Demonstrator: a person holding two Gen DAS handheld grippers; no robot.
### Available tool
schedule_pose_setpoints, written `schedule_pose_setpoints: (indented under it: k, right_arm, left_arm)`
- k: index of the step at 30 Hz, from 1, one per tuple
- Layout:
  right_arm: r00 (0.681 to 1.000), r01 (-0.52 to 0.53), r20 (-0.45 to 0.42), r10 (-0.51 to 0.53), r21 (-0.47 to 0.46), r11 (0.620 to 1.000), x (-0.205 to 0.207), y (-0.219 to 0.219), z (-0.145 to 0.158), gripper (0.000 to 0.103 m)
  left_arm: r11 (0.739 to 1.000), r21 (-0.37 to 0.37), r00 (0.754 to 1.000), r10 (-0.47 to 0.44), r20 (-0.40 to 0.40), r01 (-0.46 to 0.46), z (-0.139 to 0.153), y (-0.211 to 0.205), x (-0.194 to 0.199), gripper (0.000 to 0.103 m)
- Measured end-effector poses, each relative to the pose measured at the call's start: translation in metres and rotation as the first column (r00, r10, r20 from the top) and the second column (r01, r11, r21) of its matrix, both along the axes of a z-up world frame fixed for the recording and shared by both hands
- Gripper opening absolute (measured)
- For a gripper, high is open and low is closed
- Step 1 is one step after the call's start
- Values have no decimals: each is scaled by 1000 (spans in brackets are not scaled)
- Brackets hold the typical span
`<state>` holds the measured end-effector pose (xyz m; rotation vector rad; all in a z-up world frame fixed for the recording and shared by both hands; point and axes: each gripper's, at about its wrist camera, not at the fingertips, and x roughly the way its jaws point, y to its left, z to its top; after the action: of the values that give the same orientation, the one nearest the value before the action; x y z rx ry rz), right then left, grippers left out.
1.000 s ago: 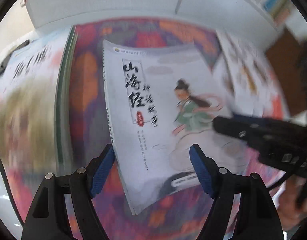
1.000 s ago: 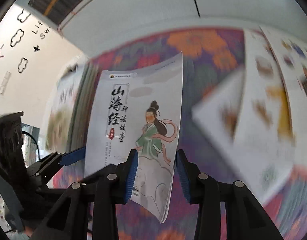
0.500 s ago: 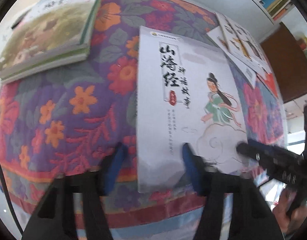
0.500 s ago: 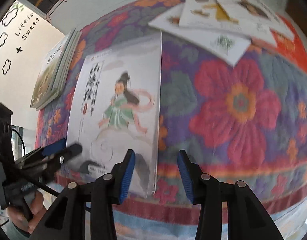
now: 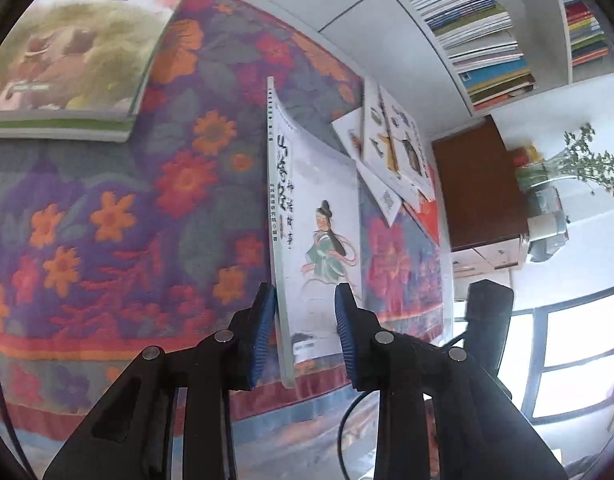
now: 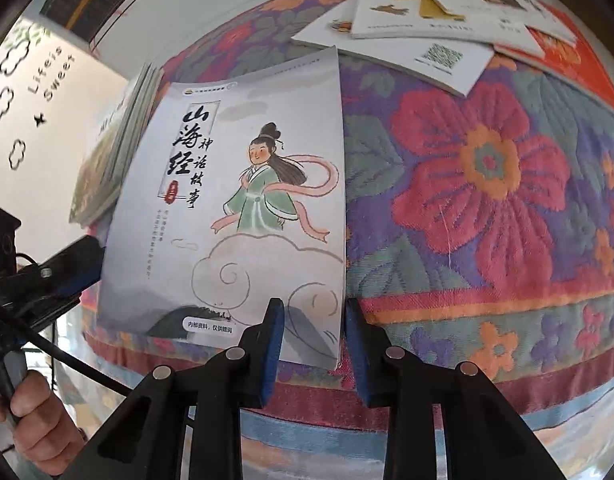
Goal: Organize books
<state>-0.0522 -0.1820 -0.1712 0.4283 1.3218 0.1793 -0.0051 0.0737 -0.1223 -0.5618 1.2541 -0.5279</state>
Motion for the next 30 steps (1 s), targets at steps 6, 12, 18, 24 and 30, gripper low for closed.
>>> schedule_pose_setpoints:
  k: [6, 12, 18, 24, 30]
  right_arm:
    - [1000, 2, 0, -2, 13, 1000, -5, -5, 2, 32]
    - [1000, -15, 1, 15, 6, 1000, -3, -3, 2, 33]
    - [999, 9, -44, -5, 104, 995, 4, -10, -1, 37]
    - [988, 152, -74, -133, 450, 880, 1, -52, -8, 63]
    - [977, 212, -136, -162, 626, 751, 19, -52, -32, 54]
  left_arm:
    - [1000, 26, 1000, 10, -26, -10, -15, -10, 4, 27]
    - [997, 71, 994, -18, -105, 26, -40, -32, 5, 26]
    - [1000, 14, 994, -2, -112, 4, -33, -45, 12, 15]
    - [978, -206, 988, -16, -152, -16, -17, -36, 25, 15]
    - [951, -297, 969, 14, -246, -89, -35, -25, 26, 15]
